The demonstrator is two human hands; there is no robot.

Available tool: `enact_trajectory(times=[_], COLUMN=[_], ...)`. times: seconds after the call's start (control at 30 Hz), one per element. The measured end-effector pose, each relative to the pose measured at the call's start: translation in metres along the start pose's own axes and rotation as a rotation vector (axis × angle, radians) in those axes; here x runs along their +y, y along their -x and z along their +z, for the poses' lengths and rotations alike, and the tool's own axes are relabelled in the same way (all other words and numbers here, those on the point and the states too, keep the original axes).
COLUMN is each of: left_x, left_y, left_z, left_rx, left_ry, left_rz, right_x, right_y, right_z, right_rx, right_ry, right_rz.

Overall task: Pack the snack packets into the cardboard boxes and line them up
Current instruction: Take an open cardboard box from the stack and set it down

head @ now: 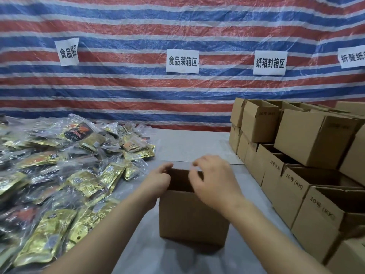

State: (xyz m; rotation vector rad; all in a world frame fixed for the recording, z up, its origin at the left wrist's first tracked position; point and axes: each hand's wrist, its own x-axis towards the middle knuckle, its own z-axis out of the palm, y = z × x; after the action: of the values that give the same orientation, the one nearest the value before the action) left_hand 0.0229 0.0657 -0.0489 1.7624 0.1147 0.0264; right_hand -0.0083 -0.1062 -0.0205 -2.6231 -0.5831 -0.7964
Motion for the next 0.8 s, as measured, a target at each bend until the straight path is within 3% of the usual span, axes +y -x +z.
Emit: enact_trajectory(times=[0.1, 0.17, 0.27, 0.47, 0.57, 0.63, 0.7, 0.8], left_x=[-0.004, -0.006, -0.009, -0.010, -0.012, -0.022, -0.039, -0.062], left_y=[0.001, 0.002, 0.001, 0.001, -0.011, -0.021, -0.035, -0.053], left_z=[0.000, 0.002, 0.005, -0.001, -0.023, -0.049, -0.078, -0.112], left_rx=[0.039, 0.061, 0.095, 0.112, 0.220, 0.345, 0.423, 0.437], left_ry=[-0.065, -0.073, -0.068, -0.095, -0.052, -0.238, -0.596, -1.102], left_rz=[0.035, 0.069, 0.098, 0.128, 0.119, 0.175, 0.207, 0.107], right_x=[0.028, 0.038, 0.046, 0.047, 0.044, 0.041, 0.040, 0.041], right_y=[-0.005, -0.005, -0.007, -0.010, -0.014, -0.015, -0.014, -0.013], right_z=[0.001, 0.008, 0.016, 0.018, 0.020, 0.022, 0.023, 0.021], right_rx=[-0.303, -0.413, -0.402, -0.418, -0.417, -0.417, -0.407, -0.404], right_ry=[0.034, -0.143, -0.281, -0.263, -0.272, -0.260, -0.239, -0.194], right_rz=[0.303, 0.386, 0.437, 0.433, 0.421, 0.408, 0.399, 0.385])
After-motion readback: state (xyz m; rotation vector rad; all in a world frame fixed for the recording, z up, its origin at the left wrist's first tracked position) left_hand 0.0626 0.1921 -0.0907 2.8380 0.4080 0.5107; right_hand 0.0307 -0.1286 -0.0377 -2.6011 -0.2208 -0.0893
